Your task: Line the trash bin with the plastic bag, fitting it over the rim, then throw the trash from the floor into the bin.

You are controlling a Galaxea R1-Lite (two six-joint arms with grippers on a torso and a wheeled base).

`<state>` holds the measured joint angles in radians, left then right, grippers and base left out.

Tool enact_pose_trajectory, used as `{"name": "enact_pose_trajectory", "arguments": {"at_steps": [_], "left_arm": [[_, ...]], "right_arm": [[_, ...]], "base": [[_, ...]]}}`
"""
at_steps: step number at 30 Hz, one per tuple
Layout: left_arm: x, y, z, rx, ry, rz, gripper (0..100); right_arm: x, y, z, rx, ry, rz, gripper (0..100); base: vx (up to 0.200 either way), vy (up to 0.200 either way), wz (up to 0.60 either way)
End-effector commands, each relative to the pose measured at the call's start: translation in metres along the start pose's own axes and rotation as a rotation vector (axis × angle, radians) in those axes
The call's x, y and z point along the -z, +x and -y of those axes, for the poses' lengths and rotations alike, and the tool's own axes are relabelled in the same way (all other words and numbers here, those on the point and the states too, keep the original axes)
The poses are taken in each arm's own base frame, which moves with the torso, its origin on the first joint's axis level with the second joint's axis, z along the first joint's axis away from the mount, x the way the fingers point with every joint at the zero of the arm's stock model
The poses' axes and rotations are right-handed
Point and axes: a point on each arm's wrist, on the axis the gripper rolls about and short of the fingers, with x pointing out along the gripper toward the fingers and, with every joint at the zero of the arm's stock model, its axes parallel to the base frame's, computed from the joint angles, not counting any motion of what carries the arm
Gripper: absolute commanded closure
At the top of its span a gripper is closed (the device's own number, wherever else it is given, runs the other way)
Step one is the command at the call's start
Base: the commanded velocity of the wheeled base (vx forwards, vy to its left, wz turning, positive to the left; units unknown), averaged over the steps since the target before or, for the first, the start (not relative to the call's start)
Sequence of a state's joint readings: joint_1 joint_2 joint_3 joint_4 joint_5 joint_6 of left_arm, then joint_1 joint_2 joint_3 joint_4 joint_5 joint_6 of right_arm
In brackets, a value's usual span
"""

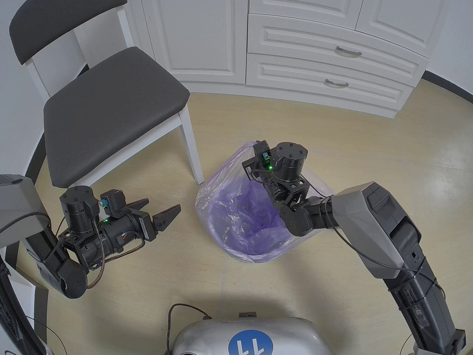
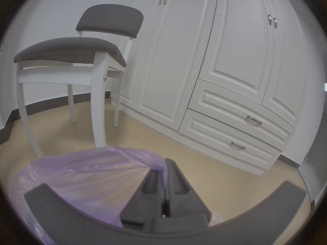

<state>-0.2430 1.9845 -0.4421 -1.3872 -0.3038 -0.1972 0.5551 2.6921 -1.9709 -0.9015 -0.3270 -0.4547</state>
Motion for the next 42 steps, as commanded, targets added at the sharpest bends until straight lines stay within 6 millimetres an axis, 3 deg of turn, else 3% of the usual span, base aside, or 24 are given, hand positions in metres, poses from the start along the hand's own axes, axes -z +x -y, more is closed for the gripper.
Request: {"name": "enact_pose_trajectory", "arguments": {"at_steps": [1, 4, 5, 9, 10, 12, 14, 15, 16, 17, 19, 27, 28, 33, 38, 42], "left_arm": [[0.009, 0.004, -0.001, -0.003, -0.007, -0.025, 0], [0.008, 0.004, -0.001, -0.004, -0.007, -0.023, 0], [0.008, 0.004, -0.001, -0.004, -0.007, -0.022, 0], [0.007, 0.003, -0.001, -0.003, -0.006, -0.020, 0], [0.007, 0.002, 0.000, -0.002, -0.006, -0.019, 0], [0.006, 0.002, 0.000, -0.001, -0.005, -0.018, 0], [0.006, 0.002, 0.000, -0.001, -0.007, -0.018, 0], [0.006, 0.002, 0.000, -0.002, -0.007, -0.019, 0], [0.006, 0.002, 0.000, -0.002, -0.007, -0.019, 0], [0.007, 0.002, 0.000, -0.001, -0.006, -0.022, 0], [0.008, 0.003, 0.000, -0.001, -0.007, -0.025, 0], [0.011, 0.003, 0.005, 0.015, -0.007, -0.038, 0], [0.014, 0.004, 0.007, 0.023, -0.008, -0.051, 0], [0.022, 0.009, 0.007, 0.024, -0.015, -0.077, 0], [0.022, 0.025, 0.010, 0.011, -0.007, -0.070, 0], [0.009, 0.047, 0.010, 0.004, -0.007, -0.085, 0]], "right_arm": [[0.019, 0.003, -0.005, 0.007, 0.003, -0.012, 100], [0.008, 0.003, -0.001, 0.016, 0.011, 0.011, 100], [0.002, 0.002, -0.001, 0.017, 0.017, 0.026, 0], [-0.030, 0.000, 0.008, 0.039, 0.043, 0.089, 0], [-0.052, -0.007, 0.012, 0.032, 0.043, 0.106, 0], [-0.062, -0.021, 0.011, -0.006, 0.028, 0.073, 0], [-0.076, -0.064, 0.008, -0.132, -0.024, -0.023, 0], [-0.076, -0.081, 0.010, -0.195, -0.050, -0.072, 0], [-0.076, -0.083, 0.010, -0.204, -0.052, -0.081, 0], [-0.074, -0.106, 0.012, -0.294, -0.077, -0.133, 0], [-0.067, -0.116, 0.013, -0.319, -0.079, -0.163, 0], [-0.060, -0.124, 0.020, -0.120, 0.004, -0.179, 0], [-0.055, -0.128, 0.022, -0.037, 0.100, -0.221, 0], [-0.044, -0.128, 0.029, 0.013, 0.223, -0.261, 0], [-0.028, -0.126, 0.055, 0.106, 0.425, -0.304, 0], [-0.020, -0.122, 0.074, 0.143, 0.411, -0.363, 0]], "base": [[0.000, 0.000, 0.00], [0.000, 0.000, 0.00], [0.000, 0.000, 0.00], [0.000, 0.000, 0.00], [0.000, 0.000, 0.00], [0.000, 0.000, 0.00], [0.000, 0.000, 0.00], [0.000, 0.000, 0.00], [0.000, 0.000, 0.00], [0.000, 0.000, 0.00], [0.000, 0.000, 0.00], [0.000, 0.000, 0.00], [0.000, 0.000, 0.00], [0.000, 0.000, 0.00], [0.000, 0.000, 0.00], [0.000, 0.000, 0.00]]}}
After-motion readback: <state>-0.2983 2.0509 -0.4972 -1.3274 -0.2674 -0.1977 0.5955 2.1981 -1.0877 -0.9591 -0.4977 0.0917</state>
